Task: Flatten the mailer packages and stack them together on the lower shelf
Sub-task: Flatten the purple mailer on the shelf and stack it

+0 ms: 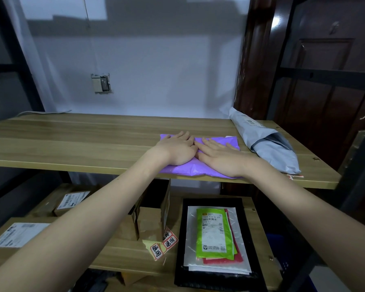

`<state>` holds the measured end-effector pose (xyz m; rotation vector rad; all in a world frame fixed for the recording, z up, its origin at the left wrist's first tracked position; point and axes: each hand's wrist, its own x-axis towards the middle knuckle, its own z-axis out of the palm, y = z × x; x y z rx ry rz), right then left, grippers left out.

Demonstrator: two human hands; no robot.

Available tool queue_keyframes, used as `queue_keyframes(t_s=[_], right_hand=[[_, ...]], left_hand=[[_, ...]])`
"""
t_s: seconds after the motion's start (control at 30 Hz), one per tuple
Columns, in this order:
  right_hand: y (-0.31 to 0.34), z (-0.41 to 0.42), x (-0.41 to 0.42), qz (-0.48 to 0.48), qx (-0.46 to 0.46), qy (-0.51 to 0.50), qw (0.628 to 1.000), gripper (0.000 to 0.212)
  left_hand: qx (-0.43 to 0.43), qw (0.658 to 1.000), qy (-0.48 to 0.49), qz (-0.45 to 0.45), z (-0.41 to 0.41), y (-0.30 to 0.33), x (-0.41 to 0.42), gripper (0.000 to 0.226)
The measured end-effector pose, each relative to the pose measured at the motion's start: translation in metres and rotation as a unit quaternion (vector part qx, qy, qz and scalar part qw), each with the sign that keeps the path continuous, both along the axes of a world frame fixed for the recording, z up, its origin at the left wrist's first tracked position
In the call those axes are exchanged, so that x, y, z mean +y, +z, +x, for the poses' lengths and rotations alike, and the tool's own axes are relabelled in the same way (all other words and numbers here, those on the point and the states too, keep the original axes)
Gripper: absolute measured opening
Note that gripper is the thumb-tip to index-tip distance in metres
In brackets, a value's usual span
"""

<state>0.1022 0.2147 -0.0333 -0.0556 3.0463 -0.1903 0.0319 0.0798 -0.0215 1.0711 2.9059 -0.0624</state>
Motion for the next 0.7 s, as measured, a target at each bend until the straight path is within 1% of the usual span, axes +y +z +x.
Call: queue_keyframes(t_s=[0.13,0.23,0.33,0.4,0.43,0.47,0.53,0.57,0.63,0.67,0.7], right_hand=[[-0.001,0.000,0.000,0.002,0.007,0.004,1.000,0.056],[-0.003,-0.004,0.002,-0.032,0.034,-0.002,0.999,0.055],[-0.004,-0.009,0.003,-0.084,0.084,0.015,0.993,0.051],[0.000,-0.009,0.003,-0.104,0.142,0.004,0.984,0.045],[0.002,-0.008,0.002,-0.092,0.178,-0.003,0.980,0.042],[0.005,-0.006,0.001,-0.072,0.209,-0.007,0.975,0.040],[0.010,-0.003,-0.001,-0.055,0.239,-0.010,0.969,0.038],[0.012,-0.003,-0.003,-0.058,0.235,-0.010,0.970,0.039],[0.015,-0.005,-0.006,-0.060,0.208,-0.015,0.976,0.045],[0.016,-0.005,-0.007,-0.057,0.190,-0.016,0.980,0.049],[0.016,-0.006,-0.009,-0.055,0.169,-0.019,0.984,0.054]], left_hand=[[-0.019,0.999,0.004,0.050,0.000,-0.001,0.000,0.052],[-0.035,0.990,0.000,0.134,-0.001,-0.003,-0.002,0.052],[-0.044,0.983,0.002,0.177,-0.007,-0.002,-0.002,0.048],[-0.047,0.979,0.007,0.196,-0.009,-0.001,-0.002,0.045],[-0.036,0.975,0.009,0.217,-0.010,-0.001,-0.001,0.042],[-0.005,0.970,0.011,0.244,-0.010,0.000,-0.002,0.039],[0.084,0.948,0.026,0.306,-0.011,0.004,-0.007,0.038],[0.103,0.934,0.033,0.341,-0.012,0.007,-0.011,0.040],[0.074,0.921,0.039,0.381,-0.014,0.014,-0.022,0.043],[0.051,0.922,0.038,0.382,-0.013,0.016,-0.026,0.042],[0.026,0.931,0.035,0.362,-0.011,0.016,-0.031,0.042]])
